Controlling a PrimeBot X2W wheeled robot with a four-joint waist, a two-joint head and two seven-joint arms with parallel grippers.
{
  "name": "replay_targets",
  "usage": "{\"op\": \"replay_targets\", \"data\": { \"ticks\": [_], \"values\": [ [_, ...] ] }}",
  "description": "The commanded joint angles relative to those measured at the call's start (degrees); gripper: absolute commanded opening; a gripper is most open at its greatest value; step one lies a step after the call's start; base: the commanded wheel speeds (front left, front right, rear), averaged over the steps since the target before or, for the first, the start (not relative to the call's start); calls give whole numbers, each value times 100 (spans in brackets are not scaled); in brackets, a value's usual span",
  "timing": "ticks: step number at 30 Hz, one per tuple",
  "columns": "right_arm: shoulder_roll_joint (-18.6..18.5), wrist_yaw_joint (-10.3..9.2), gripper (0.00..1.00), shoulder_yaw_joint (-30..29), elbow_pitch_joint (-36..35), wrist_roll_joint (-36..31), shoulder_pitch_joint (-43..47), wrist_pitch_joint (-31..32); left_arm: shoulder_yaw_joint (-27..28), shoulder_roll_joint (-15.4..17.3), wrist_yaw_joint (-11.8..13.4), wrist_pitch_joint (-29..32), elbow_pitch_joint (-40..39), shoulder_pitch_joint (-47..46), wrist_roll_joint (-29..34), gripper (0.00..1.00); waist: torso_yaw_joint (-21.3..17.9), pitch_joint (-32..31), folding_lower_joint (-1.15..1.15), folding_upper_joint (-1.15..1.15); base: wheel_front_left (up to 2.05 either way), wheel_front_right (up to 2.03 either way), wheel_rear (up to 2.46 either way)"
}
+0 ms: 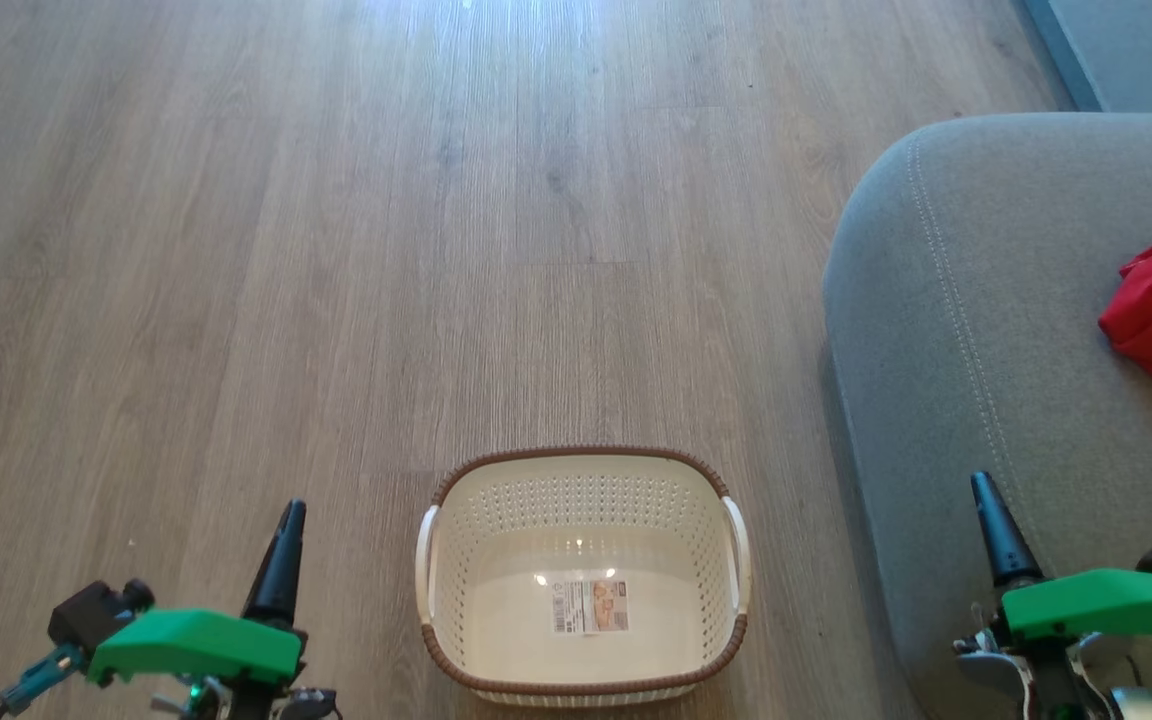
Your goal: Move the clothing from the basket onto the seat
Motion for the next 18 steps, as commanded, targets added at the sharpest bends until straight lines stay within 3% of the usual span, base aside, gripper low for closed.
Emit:
{"op": "replay_targets", "data": {
  "ticks": [1, 18],
  "values": [
    [-10, 0, 0, 38, -217, 171, -350, 63, 224, 64, -59, 40, -138, -352, -184, 0, -6, 2, 0, 0, 0, 0, 0],
    [29, 0, 0, -116, -236, 1047, -462, 352, 467, 62, -163, 330, -98, -490, -1235, 0, -63, 19, 0, 0, 0, 0, 0]
  ]
}}
